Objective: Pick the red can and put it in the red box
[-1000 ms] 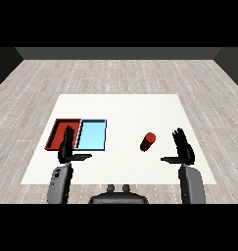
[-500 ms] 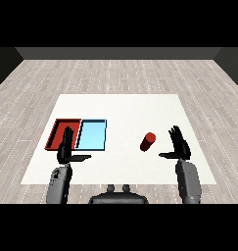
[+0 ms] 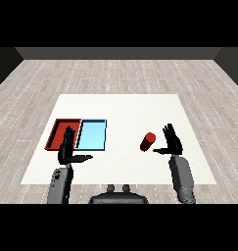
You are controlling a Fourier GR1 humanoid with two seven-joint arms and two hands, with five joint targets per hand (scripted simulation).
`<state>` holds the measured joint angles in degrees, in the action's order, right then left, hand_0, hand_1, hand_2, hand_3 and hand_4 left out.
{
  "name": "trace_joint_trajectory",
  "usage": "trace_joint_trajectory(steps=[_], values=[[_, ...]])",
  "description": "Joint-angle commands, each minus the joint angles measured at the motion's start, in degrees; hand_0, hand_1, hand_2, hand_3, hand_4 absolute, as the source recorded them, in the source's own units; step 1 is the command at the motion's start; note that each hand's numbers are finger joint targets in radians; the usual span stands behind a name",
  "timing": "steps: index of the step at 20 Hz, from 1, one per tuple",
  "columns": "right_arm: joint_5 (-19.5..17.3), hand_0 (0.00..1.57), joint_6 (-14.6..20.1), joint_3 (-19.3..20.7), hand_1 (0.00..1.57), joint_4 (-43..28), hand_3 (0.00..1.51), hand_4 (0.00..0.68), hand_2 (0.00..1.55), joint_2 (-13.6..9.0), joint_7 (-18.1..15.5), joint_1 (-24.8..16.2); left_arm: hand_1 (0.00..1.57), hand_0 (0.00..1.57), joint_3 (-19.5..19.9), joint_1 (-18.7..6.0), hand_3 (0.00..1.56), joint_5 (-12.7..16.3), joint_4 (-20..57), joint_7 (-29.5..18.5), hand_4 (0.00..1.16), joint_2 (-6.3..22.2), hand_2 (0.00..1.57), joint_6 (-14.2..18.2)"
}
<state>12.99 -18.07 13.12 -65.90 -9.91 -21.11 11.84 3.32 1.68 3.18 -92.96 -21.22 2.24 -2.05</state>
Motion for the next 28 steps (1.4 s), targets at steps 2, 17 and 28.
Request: trace_joint_trajectory(steps=[2, 17, 28], values=[[-0.4, 0.0, 0.9, -0.6, 0.0, 4.9, 0.0, 0.0, 0.0, 0.8, -2.1, 3.0, 0.0, 0.0, 2.3, -3.1, 0.0, 2.3, 1.5, 0.3, 0.0, 1.6, 0.0, -1.4], [0.4, 0.0, 3.5, -3.0, 0.0, 7.7, 0.0, 0.0, 0.0, 3.9, -3.1, 2.7, 0.0, 0.0, 2.6, 2.1, 0.0, 3.4, -0.8, -2.0, 0.0, 1.7, 0.0, -3.0], [1.8, 0.0, 1.9, -2.8, 0.0, 13.1, 0.0, 0.0, 0.0, 2.3, -3.6, 7.5, 0.0, 0.0, 2.0, 1.0, 0.0, 3.1, 1.9, -2.1, 0.0, 0.8, 0.0, -2.3]])
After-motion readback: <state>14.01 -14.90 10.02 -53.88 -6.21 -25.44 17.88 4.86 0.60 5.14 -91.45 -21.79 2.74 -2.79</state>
